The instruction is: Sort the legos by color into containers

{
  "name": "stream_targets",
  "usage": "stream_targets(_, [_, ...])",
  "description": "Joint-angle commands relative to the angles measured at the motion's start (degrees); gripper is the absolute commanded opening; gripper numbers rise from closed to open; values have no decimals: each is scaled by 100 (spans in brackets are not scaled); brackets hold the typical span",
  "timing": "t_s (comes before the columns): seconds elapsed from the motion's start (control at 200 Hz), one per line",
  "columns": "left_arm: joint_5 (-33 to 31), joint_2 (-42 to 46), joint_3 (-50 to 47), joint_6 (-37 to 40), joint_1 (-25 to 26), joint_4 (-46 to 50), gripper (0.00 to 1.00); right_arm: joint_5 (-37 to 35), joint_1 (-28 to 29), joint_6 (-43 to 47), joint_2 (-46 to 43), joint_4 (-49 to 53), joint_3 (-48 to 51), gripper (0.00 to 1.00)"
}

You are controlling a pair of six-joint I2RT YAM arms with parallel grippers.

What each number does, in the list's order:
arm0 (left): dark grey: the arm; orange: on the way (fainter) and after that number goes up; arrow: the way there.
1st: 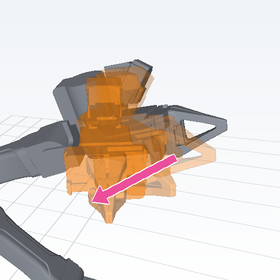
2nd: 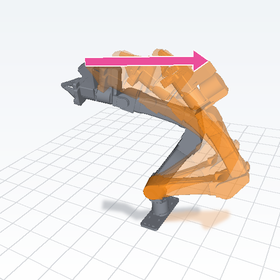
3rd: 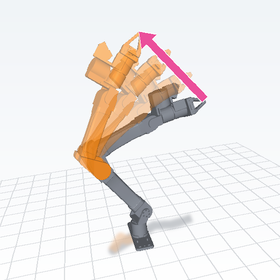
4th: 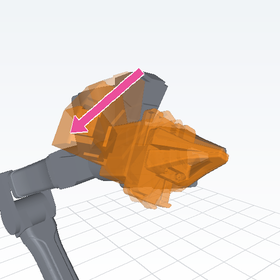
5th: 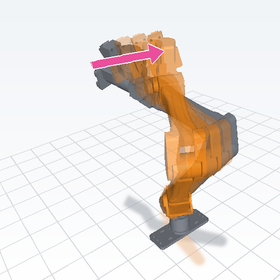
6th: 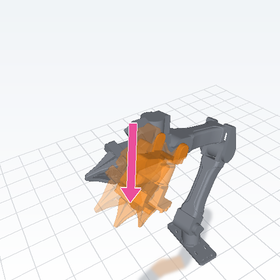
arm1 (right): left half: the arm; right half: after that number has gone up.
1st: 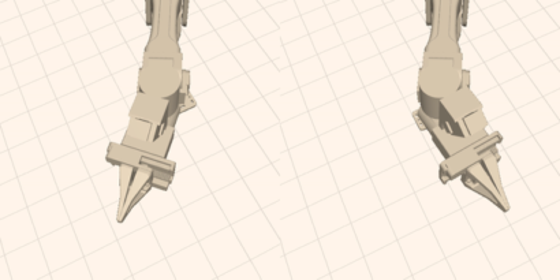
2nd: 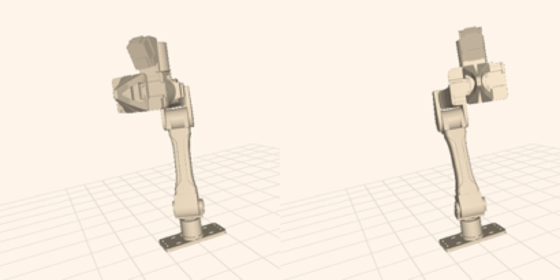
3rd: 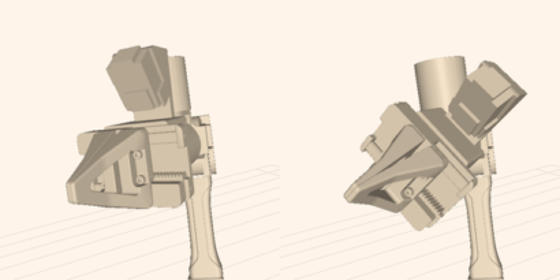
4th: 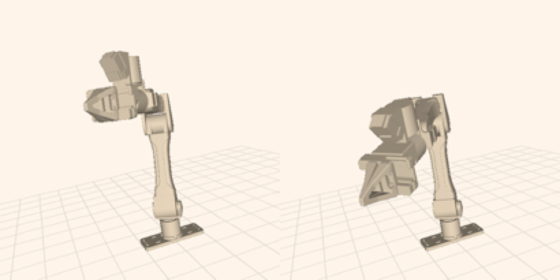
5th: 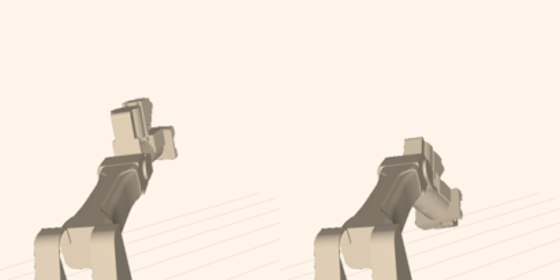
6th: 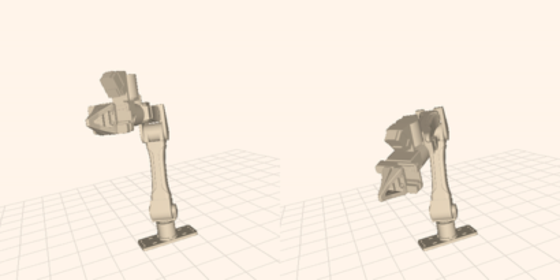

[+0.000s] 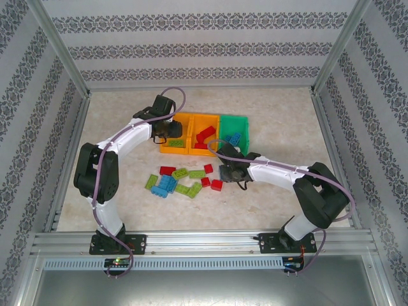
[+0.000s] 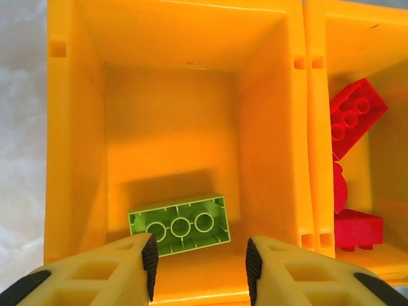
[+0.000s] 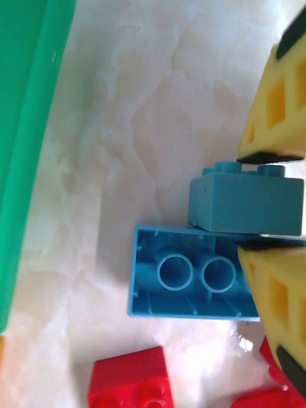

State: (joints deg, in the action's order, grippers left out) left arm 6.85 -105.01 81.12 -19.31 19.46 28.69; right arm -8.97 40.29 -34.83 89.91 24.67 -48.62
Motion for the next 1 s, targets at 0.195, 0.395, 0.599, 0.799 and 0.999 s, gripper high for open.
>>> stream_targets(0.195, [-78, 160, -82, -38, 27, -117, 43, -111, -36, -215, -289, 210, 155, 44])
stream_targets(0.395, [-64, 148, -92, -46, 30, -121, 43, -54, -196, -296, -511, 57, 358, 43])
stream_targets(0.599, [-54, 148, -122, -62, 26, -140, 43, 174, -314, -271, -713, -205, 563, 43])
stream_targets(0.799, [-35, 156, -158, -80, 26, -153, 43, 277, -348, -146, -863, -310, 678, 43])
stream_targets(0.999, [42, 207, -250, -135, 25, -223, 43, 469, -256, 60, -928, -289, 717, 46])
